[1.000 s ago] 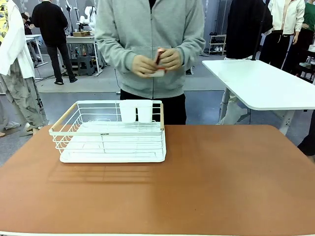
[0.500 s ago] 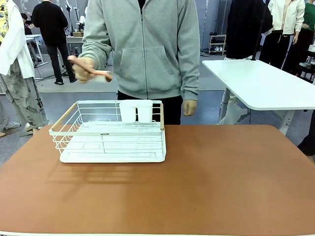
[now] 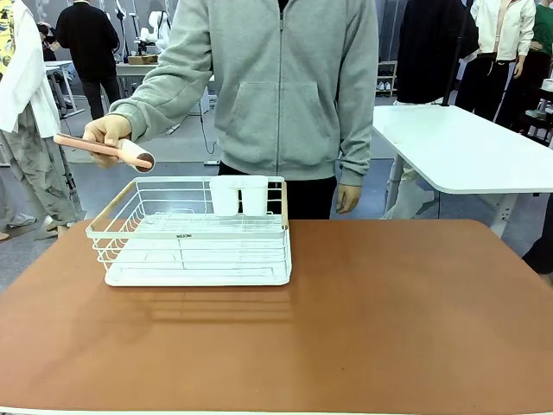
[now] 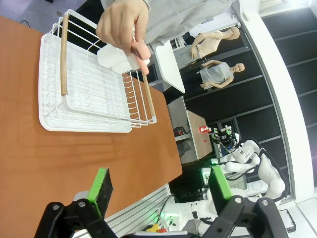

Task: Clean the table.
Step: Pick up the Lint Roller when the human hands it over, then clean the table with the Lint Roller when the human lifts the Dish drying rack.

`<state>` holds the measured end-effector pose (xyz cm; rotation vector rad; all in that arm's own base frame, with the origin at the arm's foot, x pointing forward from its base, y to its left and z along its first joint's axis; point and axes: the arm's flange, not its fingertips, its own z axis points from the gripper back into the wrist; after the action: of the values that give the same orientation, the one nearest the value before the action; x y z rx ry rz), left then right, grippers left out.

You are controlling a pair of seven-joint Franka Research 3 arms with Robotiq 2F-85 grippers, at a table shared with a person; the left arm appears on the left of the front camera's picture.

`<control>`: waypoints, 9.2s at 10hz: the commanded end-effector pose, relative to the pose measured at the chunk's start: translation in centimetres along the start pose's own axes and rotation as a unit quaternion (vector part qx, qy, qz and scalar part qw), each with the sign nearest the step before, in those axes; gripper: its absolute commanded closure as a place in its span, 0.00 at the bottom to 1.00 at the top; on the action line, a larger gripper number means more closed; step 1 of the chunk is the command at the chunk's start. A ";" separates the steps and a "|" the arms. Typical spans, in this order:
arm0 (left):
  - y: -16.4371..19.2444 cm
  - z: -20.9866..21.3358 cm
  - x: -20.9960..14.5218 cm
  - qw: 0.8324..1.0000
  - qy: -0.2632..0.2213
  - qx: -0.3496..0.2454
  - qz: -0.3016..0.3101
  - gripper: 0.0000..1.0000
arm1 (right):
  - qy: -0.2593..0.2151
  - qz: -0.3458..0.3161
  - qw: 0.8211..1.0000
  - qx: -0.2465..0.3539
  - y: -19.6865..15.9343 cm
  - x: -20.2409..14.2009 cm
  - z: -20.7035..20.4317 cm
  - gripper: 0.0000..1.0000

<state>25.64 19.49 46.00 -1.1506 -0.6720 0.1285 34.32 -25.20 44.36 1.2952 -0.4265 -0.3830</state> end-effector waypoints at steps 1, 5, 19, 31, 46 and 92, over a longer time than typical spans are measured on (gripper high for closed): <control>0.0 0.2 0.4 1.000 -0.004 -0.011 -0.011 0.00 | -0.001 0.004 1.000 0.006 0.2 -0.4 -0.1 0.00; 0.0 0.2 0.4 1.000 -0.004 -0.011 -0.011 0.00 | -0.001 0.004 1.000 0.006 0.2 -0.4 -0.1 0.00; -10.1 -12.5 2.9 0.952 -0.171 0.152 0.203 0.00 | -0.001 0.004 1.000 0.006 0.2 -0.4 -0.1 0.00; -8.3 -18.8 5.0 0.938 -0.202 0.177 0.220 0.00 | -0.001 0.004 1.000 0.006 0.2 -0.4 -0.1 0.00; -7.7 -19.4 5.6 0.939 -0.206 0.177 0.213 1.00 | -0.001 0.004 1.000 0.006 0.2 -0.4 -0.1 0.00; -8.2 -18.9 5.4 0.937 -0.195 0.184 0.224 1.00 | -0.001 0.004 1.000 0.006 0.2 -0.4 -0.1 0.00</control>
<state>38.45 3.20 50.84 -0.9008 -0.6815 0.8568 34.32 -25.19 44.32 1.2944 -0.4254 -0.3840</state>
